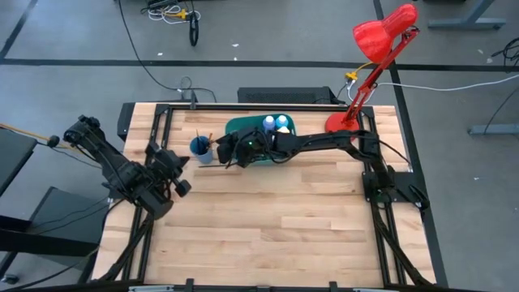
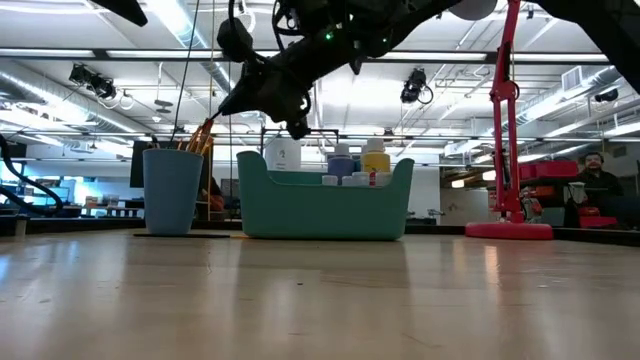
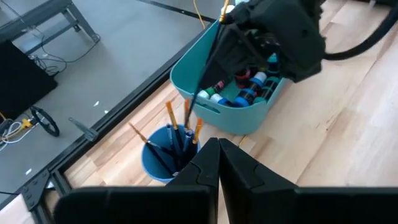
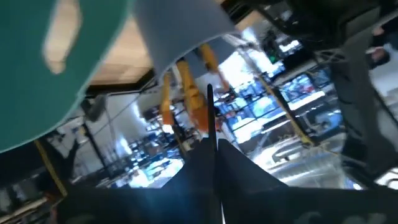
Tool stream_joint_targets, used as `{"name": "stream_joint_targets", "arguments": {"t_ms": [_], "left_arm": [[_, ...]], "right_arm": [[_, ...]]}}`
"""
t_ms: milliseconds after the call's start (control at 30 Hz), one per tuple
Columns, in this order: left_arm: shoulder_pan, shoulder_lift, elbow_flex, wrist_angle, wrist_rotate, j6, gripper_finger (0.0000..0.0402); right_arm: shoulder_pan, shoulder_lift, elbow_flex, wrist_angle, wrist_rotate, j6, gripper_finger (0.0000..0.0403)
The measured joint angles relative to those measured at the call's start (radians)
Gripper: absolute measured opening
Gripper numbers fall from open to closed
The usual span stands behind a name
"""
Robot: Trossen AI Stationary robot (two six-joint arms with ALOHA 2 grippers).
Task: Pick & Place Paint Supplies
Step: Put the gold paint brush into the blue cup
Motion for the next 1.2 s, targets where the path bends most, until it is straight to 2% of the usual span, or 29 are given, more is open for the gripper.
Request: {"name": "stream_joint_targets", "arguments": {"t_ms": [167,367,500,700,867,1033,1200], "left_arm": [[0.0,0.0,0.0,0.02,-0.002,0.027,0.001],[0.001,0.001,0.0,0.021,-0.052,0.044,0.0021],[0.021,0.001,0.0,0.02,-0.053,0.121,0.0022],[0.091,0.001,0.0,0.027,-0.06,0.391,0.0023],[0.176,0.002,0.0,0.102,-0.008,0.572,0.0026],[0.263,0.004,0.0,0.154,0.036,0.771,0.0059],[0.352,0.014,0.0,0.27,0.168,0.951,0.0114]], "right_arm": [[0.003,0.012,0.001,0.01,-0.032,-0.02,0.0],[0.011,0.019,0.001,0.119,-0.03,0.041,0.0],[0.049,0.014,0.001,0.163,0.061,0.128,0.0],[0.12,0.004,0.001,0.165,0.273,0.186,0.0],[0.188,0.004,0.001,0.167,0.446,0.216,0.0],[0.215,0.004,0.001,0.167,0.476,0.154,0.0],[0.229,0.004,0.001,0.167,0.469,0.165,0.0]]}}
